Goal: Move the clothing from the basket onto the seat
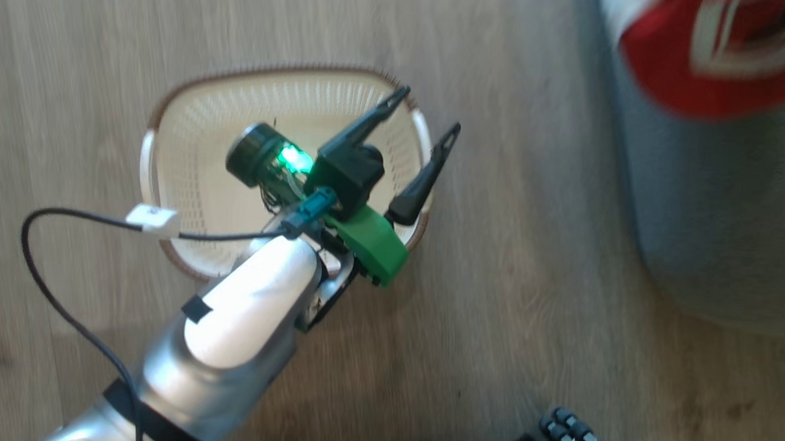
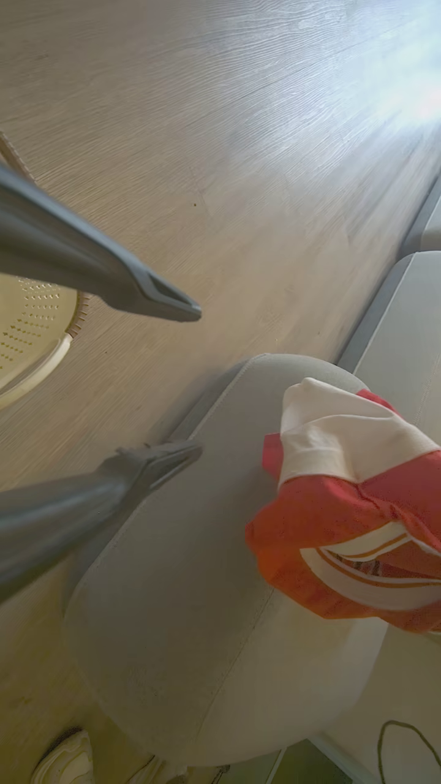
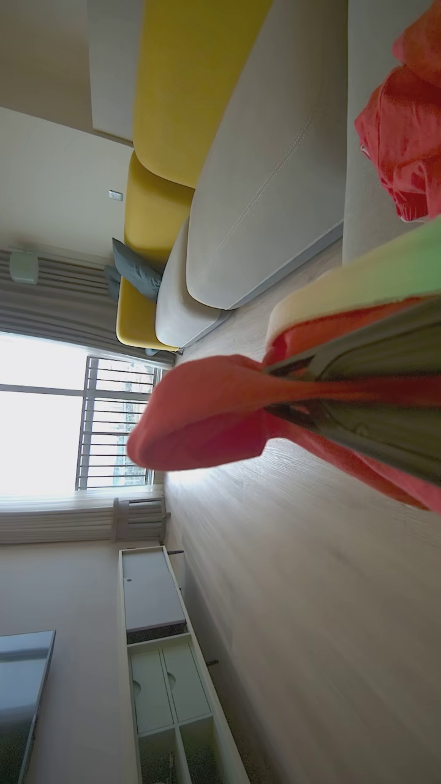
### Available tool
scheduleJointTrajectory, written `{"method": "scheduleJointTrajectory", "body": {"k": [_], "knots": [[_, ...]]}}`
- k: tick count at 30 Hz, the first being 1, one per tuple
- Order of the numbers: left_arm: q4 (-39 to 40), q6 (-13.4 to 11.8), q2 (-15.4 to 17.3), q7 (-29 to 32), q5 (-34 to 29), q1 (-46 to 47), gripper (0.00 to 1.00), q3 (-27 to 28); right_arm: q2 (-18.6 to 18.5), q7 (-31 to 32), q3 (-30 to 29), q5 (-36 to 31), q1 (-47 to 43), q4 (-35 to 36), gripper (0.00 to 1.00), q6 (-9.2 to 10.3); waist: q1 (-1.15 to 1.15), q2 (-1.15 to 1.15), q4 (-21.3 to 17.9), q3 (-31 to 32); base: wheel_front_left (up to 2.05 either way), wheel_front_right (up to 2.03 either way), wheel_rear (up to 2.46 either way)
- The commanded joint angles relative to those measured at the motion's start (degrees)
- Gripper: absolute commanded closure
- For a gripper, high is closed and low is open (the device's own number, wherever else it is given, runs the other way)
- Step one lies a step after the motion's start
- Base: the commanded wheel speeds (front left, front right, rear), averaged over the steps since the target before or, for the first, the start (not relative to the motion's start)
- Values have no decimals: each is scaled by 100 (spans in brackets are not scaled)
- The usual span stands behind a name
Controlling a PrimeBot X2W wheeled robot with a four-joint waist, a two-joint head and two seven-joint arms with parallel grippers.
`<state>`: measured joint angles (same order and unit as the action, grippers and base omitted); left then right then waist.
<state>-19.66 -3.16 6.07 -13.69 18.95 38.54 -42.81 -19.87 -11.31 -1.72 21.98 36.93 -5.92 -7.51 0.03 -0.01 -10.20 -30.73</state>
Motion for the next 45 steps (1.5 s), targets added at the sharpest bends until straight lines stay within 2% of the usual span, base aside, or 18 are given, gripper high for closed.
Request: {"method": "scheduleJointTrajectory", "body": {"k": [1,5,11,14,18,22,25,30,31,32,33,34,40,41,45], "knots": [[128,-2,32,-58,-41,131,0,183,-229,-36,-85,30,397,98,100,2,-3,1,411,-944,0,0,0],[61,-61,-6,-103,41,204,0,387,-747,247,-269,101,1508,-390,100,2,-3,1,514,-1206,0,0,0],[207,-136,-97,-127,130,-19,0,649,-1714,826,-1390,92,3448,-1541,100,2,-3,1,831,-1359,0,0,0],[408,-141,-170,-128,207,-292,0,818,-2249,1070,-1830,-133,4031,-2026,100,2,-3,1,951,-1357,0,0,0],[585,-122,-166,-129,129,-573,0,961,-2680,1354,-2534,-385,4357,-2720,100,2,-3,1,973,-1526,0,0,0],[714,-107,-90,-129,-25,-649,0,1062,-2657,1279,-3045,-586,3975,-3452,100,2,-3,1,961,-1741,0,0,0],[779,-140,-7,-130,-150,-594,0,1125,-2345,972,-3327,-700,3561,-3990,100,2,-3,1,880,-1915,0,0,0],[774,-168,117,-130,-213,-601,0,1201,-1882,433,-3333,-847,3237,-4563,100,2,-3,1,706,-1861,0,0,0],[764,-177,144,-130,-206,-612,0,1227,-1837,357,-3308,-864,3225,-4647,89,2,-3,1,667,-1822,0,0,0],[752,-187,167,-130,-199,-625,0,1253,-1796,284,-3281,-872,3211,-4722,60,2,-3,1,626,-1766,0,0,0],[741,-195,179,-130,-187,-644,0,1276,-1755,224,-3204,-886,3185,-4770,9,2,-3,1,585,-1693,0,0,0],[730,-198,182,-130,-168,-670,0,1295,-1733,171,-3106,-912,3141,-4806,0,2,-3,1,542,-1606,0,0,0],[614,-180,150,-130,-41,-856,0,1459,-1659,-42,-2237,-744,2486,-4589,0,2,-3,1,280,-953,0,0,0],[614,-180,150,-130,-41,-856,0,1459,-1659,-42,-2237,-744,2486,-4589,0,2,-3,1,280,-953,0,0,0],[487,-128,147,-130,115,-1017,0,1692,-1599,-149,-1681,-484,1751,-4189,0,2,-3,1,123,-504,0,0,0]]}}
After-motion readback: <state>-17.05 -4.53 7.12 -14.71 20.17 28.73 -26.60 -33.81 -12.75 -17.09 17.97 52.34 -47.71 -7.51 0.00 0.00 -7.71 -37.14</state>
